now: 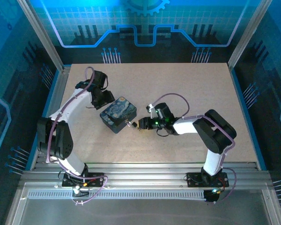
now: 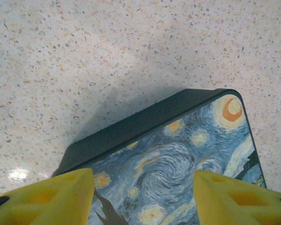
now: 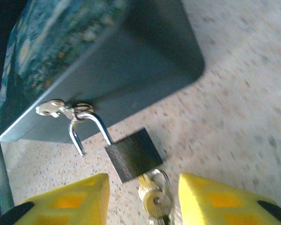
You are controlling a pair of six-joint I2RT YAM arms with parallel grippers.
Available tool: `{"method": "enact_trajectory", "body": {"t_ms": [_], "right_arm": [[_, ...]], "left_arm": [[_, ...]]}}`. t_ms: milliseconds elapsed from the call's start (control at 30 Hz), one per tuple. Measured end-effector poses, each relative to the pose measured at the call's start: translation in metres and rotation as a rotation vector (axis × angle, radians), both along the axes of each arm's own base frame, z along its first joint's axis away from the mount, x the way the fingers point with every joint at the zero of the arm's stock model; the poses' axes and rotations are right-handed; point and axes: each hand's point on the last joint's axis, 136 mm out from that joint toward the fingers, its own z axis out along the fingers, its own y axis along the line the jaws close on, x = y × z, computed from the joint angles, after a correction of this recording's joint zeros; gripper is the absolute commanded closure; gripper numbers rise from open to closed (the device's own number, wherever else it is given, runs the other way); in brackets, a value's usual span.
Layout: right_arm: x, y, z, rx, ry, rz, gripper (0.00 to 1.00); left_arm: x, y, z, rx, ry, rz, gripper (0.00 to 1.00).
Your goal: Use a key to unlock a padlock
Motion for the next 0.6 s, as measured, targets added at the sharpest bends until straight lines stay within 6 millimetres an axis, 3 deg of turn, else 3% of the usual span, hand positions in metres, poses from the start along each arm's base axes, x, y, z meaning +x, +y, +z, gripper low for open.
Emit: {"method": "enact_trajectory", "body": {"t_ms": [200,500,600], "right_arm": [[0.012,0.016,0.008,-0.08,-0.124,0.132,0.51],[-0.01,0.024,-0.026,-0.233,-0.149,0.27,0.49],[-0.007,0.028,-0.025,-0.254,-0.168,0.274,0.5]], "left_arm": [[0.002,0.004,-0.014,0.009,0.031,-0.021,0.42],[0.005,0.0,-0.021,0.002,0.041,-0.053,0.41],[0.003,-0.001,-0.026,-0.001,0.047,-0.062,0.41]]}}
